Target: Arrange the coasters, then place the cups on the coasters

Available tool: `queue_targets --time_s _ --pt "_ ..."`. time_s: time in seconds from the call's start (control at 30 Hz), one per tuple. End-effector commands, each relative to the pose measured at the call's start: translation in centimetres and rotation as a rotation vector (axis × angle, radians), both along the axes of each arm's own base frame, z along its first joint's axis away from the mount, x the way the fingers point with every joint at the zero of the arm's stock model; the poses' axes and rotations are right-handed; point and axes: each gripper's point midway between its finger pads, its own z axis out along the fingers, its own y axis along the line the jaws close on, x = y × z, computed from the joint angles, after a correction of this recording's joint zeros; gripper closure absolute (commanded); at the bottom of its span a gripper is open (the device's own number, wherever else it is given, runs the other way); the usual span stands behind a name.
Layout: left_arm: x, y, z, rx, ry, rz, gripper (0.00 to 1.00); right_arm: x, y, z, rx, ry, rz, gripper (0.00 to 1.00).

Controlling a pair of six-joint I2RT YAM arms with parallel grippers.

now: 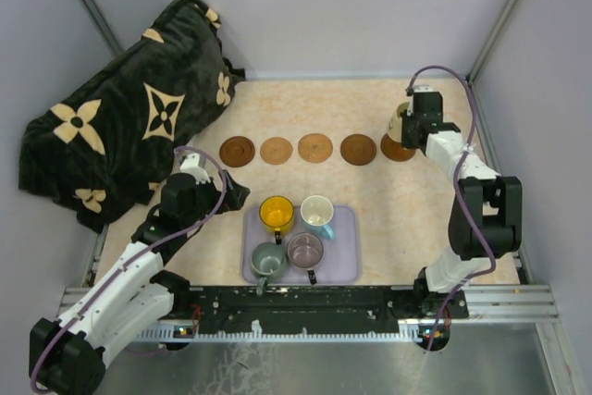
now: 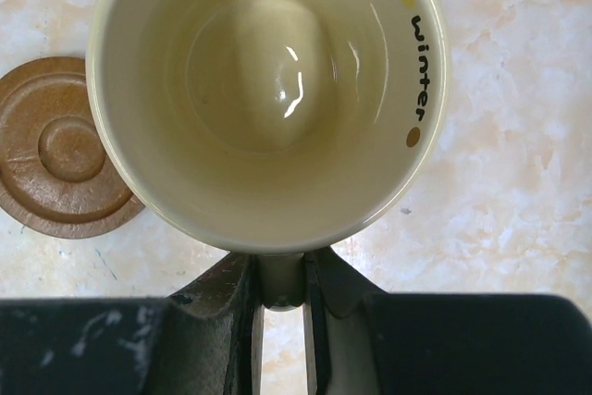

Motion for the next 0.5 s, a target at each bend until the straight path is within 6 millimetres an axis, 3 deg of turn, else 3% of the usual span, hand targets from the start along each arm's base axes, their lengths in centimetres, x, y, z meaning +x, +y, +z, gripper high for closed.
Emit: queue_targets --time_s 0.0,0.47 --pt "0.2 -0.4 0.5 -0.017 -0.027 -0.007 0.0 2.7 0.0 2.8 -0.015 -0.122 0.009 1.0" --pt "0.3 -0.3 0.5 -0.006 -0.025 -0.009 0.0 1.7 -0.1 1.9 -0.107 -0.053 -0.037 1.0"
